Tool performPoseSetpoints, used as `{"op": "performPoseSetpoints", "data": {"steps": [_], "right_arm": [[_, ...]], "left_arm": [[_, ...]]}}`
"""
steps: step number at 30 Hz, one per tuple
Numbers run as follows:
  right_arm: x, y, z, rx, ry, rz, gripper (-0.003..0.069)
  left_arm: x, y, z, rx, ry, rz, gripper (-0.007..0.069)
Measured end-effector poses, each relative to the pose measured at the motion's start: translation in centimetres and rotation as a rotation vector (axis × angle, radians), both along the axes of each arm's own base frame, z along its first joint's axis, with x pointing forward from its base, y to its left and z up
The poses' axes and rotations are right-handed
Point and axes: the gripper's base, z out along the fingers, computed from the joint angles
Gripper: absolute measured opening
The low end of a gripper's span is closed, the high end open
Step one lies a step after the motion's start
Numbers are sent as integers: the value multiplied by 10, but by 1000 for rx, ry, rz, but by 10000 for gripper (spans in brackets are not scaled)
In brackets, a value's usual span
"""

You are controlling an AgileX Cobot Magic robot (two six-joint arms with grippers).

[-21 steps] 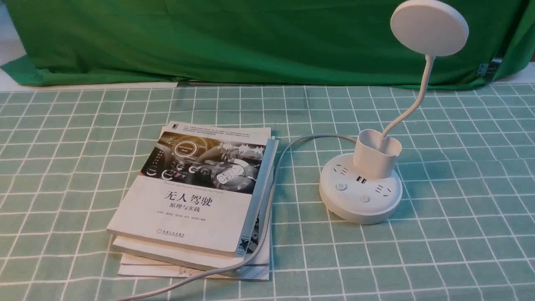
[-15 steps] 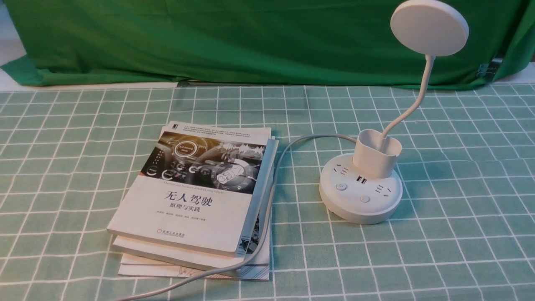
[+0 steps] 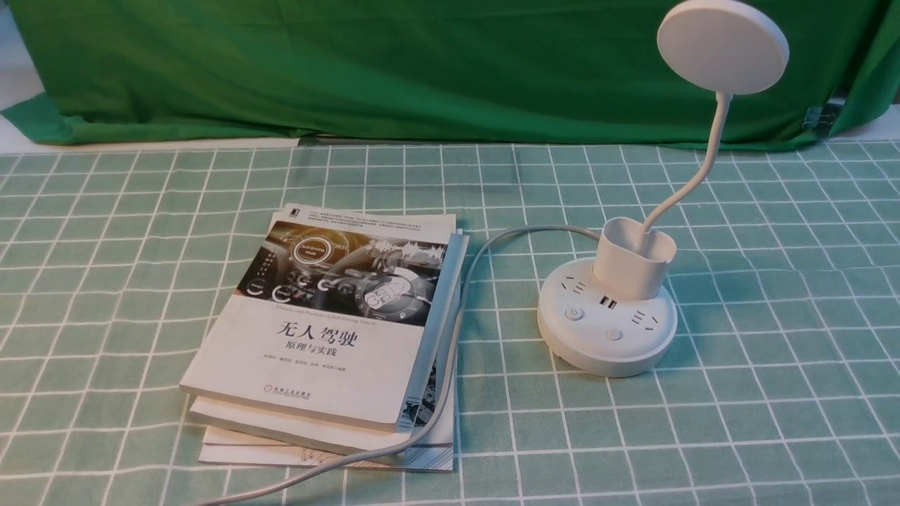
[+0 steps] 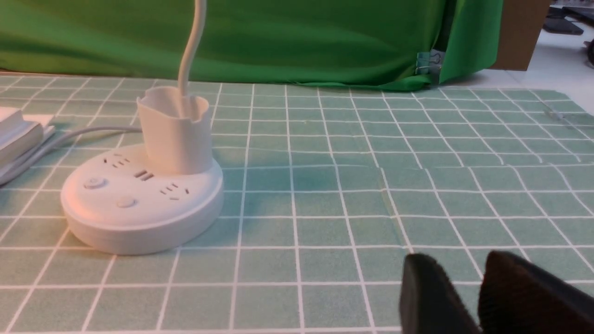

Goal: Turn on the table lamp.
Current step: 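Press the button on the base of the white desk lamp with the right gripper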

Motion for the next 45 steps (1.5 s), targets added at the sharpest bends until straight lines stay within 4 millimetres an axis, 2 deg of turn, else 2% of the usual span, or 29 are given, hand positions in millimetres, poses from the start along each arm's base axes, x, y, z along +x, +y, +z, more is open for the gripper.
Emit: {"op": "performPoseSetpoints", "data": {"steps": [13,15,17,21,24,25,29,35,39,42,45], "right_arm": [[0,0,0,0,0,0,241],[0,0,0,42,2,-3,241],[0,1,0,197,6,-14,241],[0,4,2,784,30,-65,241],[0,3,6,905,-8,-68,241],[1,2,13,951,-80,-47,241],[0,0,23,980,-189,-10,241],[0,0,23,982,-189,-10,241],[0,1,22,906,-191,-8,234],[0,2,24,827,-146,-2,187],[1,5,57,564,-81,29,53]], "left_arm": [[0,0,0,0,0,0,21],[0,0,0,0,0,0,21],[0,0,0,1,0,0,21],[0,0,0,4,0,0,21],[0,0,0,4,0,0,21],[0,0,0,4,0,0,21],[0,0,0,4,0,0,21],[0,0,0,4,0,0,21],[0,0,0,5,0,0,21],[0,0,0,5,0,0,21],[0,0,0,10,1,1,21]]}}
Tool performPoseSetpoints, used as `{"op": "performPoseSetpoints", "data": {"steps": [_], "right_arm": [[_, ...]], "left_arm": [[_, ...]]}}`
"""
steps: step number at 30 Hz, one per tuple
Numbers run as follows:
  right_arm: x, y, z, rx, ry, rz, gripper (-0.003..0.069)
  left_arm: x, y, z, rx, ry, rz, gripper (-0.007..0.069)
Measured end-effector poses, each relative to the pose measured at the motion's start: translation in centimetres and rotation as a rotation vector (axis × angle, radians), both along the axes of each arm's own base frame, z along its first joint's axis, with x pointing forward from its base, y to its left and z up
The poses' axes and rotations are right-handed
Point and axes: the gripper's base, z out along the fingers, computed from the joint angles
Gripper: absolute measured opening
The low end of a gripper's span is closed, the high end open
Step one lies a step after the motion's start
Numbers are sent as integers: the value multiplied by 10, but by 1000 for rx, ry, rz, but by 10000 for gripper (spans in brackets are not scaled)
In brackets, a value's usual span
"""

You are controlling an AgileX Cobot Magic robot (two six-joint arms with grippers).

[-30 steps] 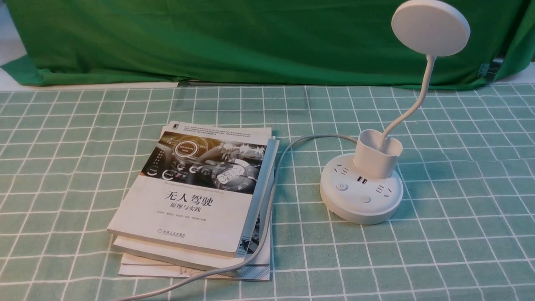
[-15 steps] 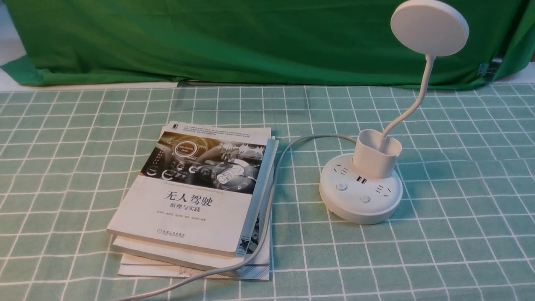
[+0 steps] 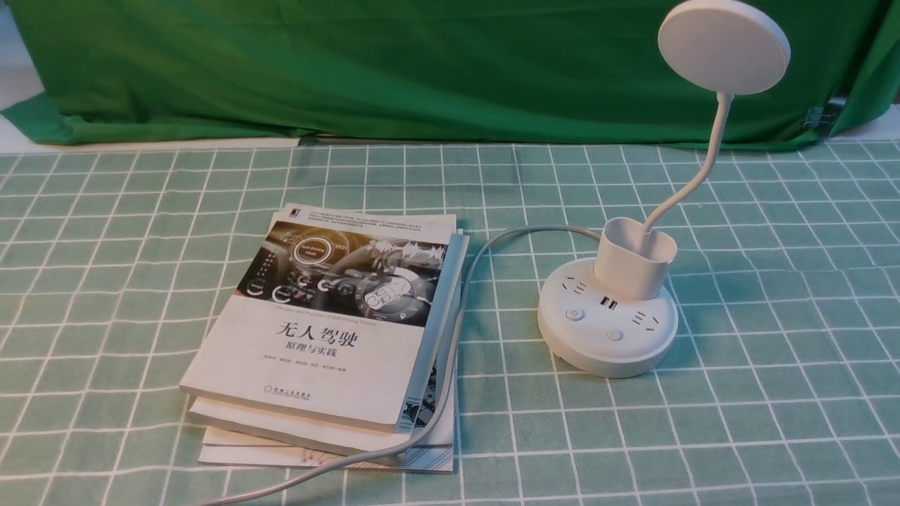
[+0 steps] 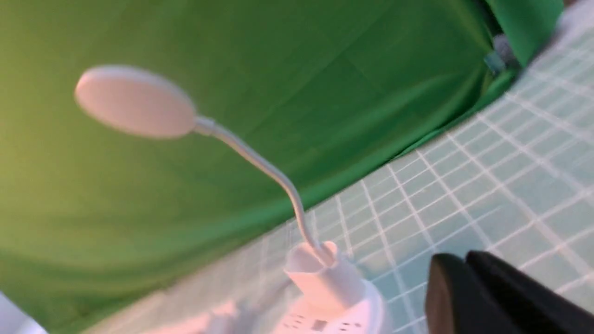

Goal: Turn on the table lamp.
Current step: 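Press the button on the base of the white desk lamp with the right gripper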

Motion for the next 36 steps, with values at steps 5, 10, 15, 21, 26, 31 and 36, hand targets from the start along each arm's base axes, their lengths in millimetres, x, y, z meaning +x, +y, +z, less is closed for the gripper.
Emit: {"op": "performPoseSetpoints", "data": {"steps": [5,10,15,21,26,31,36], "right_arm": [[20,5,65,-362,103,66,32],[61,11,99,-626,250,168,34],[104,19,87,-630,458,282,33],[145,39,56,-609,609,516,33],[169,58,37,-628,655,618,34],[197,98,4,-715,712,739,34],[225,122,-32,-781,756,755,34]], "left_arm": [[0,0,0,1,1,0,21],[0,0,0,4,4,0,21],[0,0,0,8,4,1,21],[0,0,0,8,3,1,21],[0,0,0,8,3,1,21],[0,0,0,8,3,1,21],[0,0,0,8,3,1,21]]}}
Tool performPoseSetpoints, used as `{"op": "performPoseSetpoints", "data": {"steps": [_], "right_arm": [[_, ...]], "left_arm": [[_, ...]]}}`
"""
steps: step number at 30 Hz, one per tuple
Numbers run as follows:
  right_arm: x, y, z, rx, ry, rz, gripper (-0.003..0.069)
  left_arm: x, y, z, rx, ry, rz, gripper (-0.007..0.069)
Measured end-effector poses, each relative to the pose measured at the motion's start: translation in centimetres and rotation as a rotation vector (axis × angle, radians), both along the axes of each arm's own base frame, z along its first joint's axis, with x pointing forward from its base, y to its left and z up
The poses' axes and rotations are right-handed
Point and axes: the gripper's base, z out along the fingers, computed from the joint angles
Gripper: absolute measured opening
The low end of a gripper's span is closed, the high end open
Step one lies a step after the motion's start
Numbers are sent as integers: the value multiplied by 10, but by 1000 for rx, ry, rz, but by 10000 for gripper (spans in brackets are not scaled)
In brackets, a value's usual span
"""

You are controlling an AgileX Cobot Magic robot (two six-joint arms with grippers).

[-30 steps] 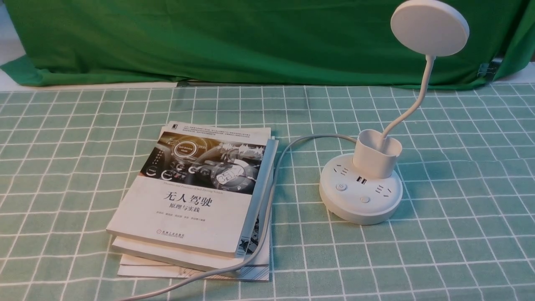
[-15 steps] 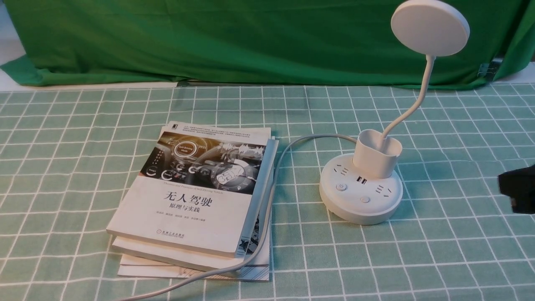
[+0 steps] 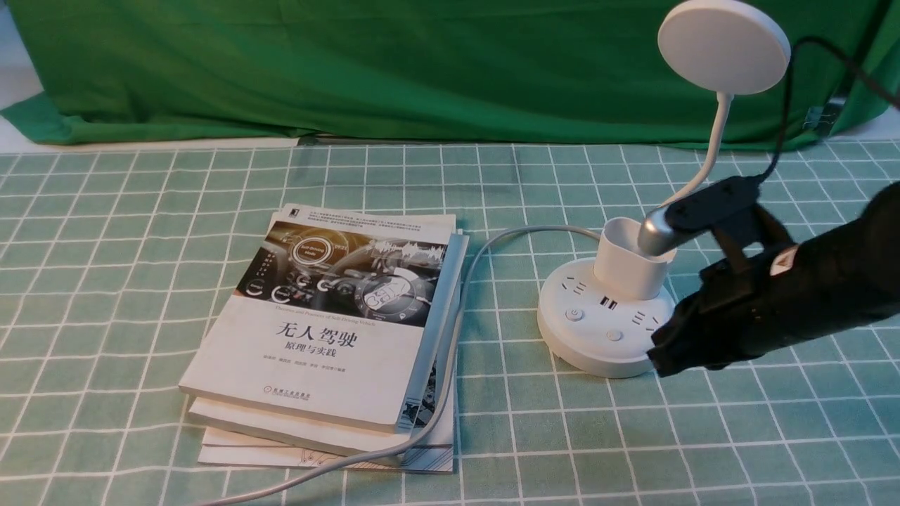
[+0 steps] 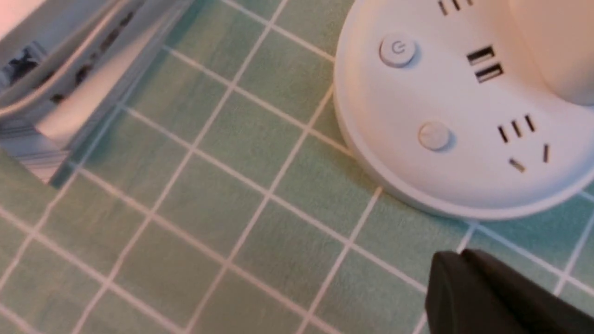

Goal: Turn on the table lamp.
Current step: 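Press the button on the base of the white desk lamp with the right gripper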

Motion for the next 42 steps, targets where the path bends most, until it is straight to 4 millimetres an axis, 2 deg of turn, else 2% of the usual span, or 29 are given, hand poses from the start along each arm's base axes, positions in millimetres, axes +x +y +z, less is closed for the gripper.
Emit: {"op": "performPoseSetpoints", "data": {"steps": [4,7,13,22,30,42], "right_arm": [[17,7,-23,-16,5,-21,34],[25,8,-31,-18,-20,-37,34],[33,11,-30,2,-97,-64,34],[31,22,-29,21,-129,-50,34],[35,24,-44,3,-101,-52,37],[35,24,-45,1,-99,-49,38]], "left_arm": [[0,0,0,0,0,0,21],[0,0,0,0,0,0,21],[0,0,0,0,0,0,21],[0,0,0,0,0,0,21],[0,0,0,0,0,0,21],[0,0,0,0,0,0,21]]}}
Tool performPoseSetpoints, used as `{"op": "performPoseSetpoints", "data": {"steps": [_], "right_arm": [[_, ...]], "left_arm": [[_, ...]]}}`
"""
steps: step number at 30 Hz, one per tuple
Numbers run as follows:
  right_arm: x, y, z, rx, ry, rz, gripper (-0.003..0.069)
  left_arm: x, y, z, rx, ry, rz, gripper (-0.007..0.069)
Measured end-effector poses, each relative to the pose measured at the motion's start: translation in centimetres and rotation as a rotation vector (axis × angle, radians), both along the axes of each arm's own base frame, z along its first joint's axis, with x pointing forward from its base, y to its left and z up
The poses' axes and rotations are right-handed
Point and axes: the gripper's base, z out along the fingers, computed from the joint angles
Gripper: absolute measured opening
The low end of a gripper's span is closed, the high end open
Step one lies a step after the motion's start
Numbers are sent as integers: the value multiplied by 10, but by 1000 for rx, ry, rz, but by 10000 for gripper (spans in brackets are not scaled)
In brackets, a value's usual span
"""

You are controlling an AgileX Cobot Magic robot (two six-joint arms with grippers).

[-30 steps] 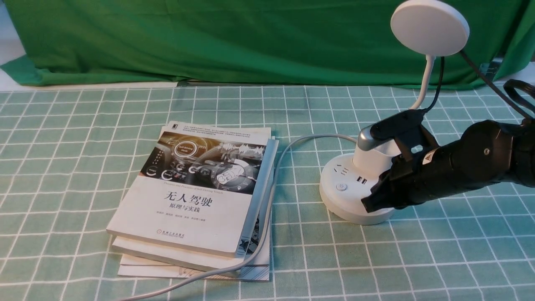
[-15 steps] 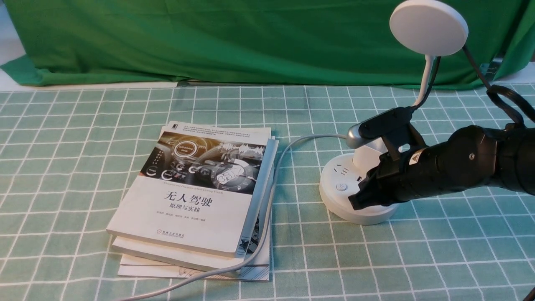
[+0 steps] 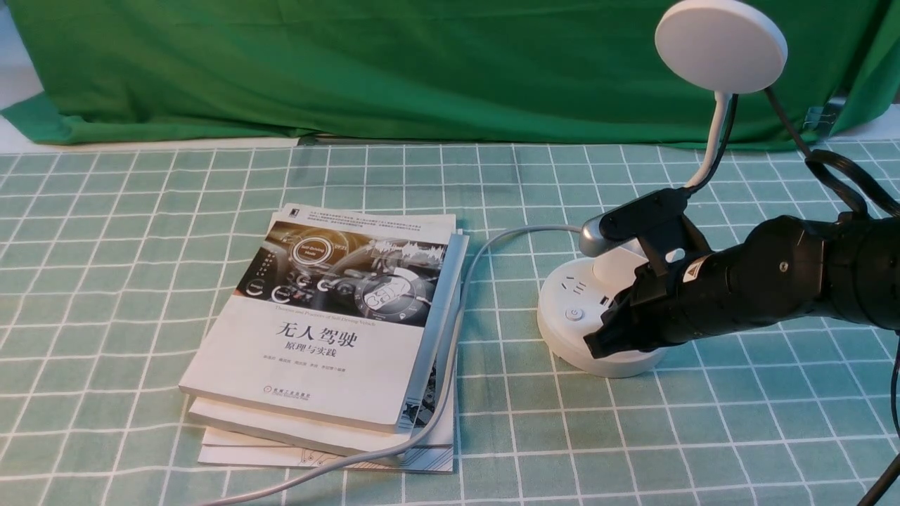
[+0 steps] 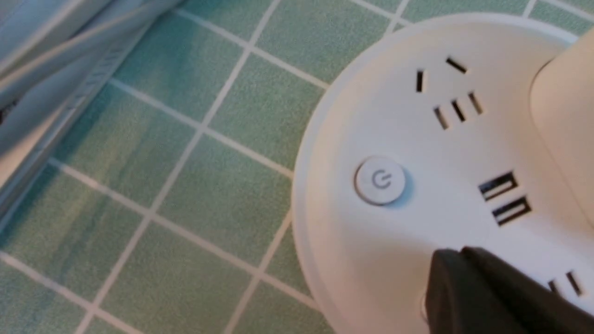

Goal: Turn on the table lamp.
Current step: 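Press the button on the base of the white desk lamp with the right gripper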

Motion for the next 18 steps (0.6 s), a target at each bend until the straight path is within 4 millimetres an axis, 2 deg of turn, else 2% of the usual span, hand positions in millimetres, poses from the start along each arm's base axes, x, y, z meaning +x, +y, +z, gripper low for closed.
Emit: {"op": "performPoseSetpoints", "data": {"steps": [18], "right_arm": [[1,1,-4,-14,27,14,40]], "left_arm": [[0,0,0,1,0,0,21]]}}
